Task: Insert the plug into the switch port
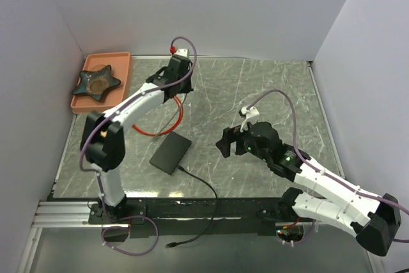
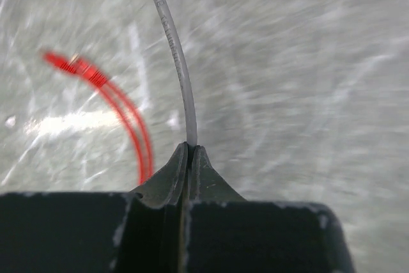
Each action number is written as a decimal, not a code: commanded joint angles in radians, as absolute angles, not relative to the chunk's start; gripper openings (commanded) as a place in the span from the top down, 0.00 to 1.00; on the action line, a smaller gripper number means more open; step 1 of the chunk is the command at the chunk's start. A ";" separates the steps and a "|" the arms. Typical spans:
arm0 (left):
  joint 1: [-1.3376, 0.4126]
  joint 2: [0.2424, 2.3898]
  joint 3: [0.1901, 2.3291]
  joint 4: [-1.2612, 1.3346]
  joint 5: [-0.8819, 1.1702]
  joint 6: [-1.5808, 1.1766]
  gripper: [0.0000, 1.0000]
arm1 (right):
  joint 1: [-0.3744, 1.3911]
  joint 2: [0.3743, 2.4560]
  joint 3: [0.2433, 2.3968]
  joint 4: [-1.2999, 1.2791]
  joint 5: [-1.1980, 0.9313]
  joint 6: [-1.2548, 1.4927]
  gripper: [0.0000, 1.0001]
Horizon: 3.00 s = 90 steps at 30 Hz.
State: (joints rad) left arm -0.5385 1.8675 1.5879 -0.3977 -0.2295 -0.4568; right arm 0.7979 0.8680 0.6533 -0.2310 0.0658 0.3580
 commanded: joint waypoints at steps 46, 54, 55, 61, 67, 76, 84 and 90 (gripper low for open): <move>-0.747 1.132 0.627 0.738 0.405 -0.675 0.99 | 0.528 1.040 0.709 0.541 -0.499 0.778 0.48; -0.759 1.129 0.635 0.706 0.370 -0.658 0.93 | 0.514 1.020 0.790 0.370 -0.460 0.671 1.00; -0.759 1.123 0.640 0.666 0.358 -0.644 0.83 | 0.514 0.991 0.813 0.304 -0.404 0.585 1.00; -0.759 1.036 0.650 0.574 0.281 -0.611 0.25 | 0.508 0.896 0.962 0.008 -0.266 0.298 1.00; -0.759 0.939 0.663 0.473 0.258 -0.583 0.18 | 0.506 0.864 1.048 -0.152 -0.230 0.147 1.00; -0.758 0.833 0.522 0.506 0.193 -0.598 0.18 | 0.518 0.981 0.809 -0.080 -0.553 0.187 1.00; -0.741 0.782 0.382 0.623 0.222 -0.646 0.19 | 0.675 1.043 0.634 0.040 -0.521 0.135 1.00; -0.660 0.667 0.272 0.680 0.206 -0.693 0.25 | 0.687 1.019 0.572 0.087 -0.552 0.158 1.00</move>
